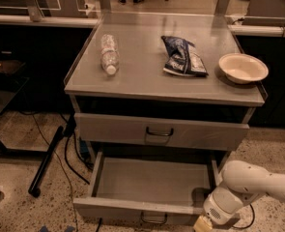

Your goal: Close middle drawer

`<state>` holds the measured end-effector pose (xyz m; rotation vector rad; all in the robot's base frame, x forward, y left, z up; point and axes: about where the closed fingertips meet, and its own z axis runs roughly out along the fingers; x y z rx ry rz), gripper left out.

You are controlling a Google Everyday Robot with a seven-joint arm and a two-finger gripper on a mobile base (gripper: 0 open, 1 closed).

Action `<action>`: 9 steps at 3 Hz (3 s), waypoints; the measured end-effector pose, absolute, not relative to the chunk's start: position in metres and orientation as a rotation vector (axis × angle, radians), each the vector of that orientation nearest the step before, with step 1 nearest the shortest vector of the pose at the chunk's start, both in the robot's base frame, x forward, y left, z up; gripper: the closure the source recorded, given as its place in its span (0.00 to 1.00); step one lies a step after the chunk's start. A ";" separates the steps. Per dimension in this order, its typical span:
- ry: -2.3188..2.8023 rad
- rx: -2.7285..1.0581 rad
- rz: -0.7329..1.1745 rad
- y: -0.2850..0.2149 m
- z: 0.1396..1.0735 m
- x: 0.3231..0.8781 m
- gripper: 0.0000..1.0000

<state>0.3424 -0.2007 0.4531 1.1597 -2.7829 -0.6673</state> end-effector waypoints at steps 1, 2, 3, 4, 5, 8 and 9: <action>-2.793 1.122 -0.675 -0.201 0.436 0.348 1.00; -2.862 1.111 -0.622 -0.204 0.436 0.370 1.00; -2.941 1.140 -0.541 -0.209 0.455 0.390 1.00; -2.977 1.154 -0.517 -0.209 0.463 0.405 1.00; -2.976 1.152 -0.517 -0.209 0.463 0.405 1.00; -2.996 1.043 -0.679 -0.232 0.475 0.360 1.00; -2.987 1.030 -0.637 -0.226 0.453 0.360 1.00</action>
Offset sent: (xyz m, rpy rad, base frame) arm 0.0473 -0.0086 -0.0168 -0.0359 -0.0819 -0.0842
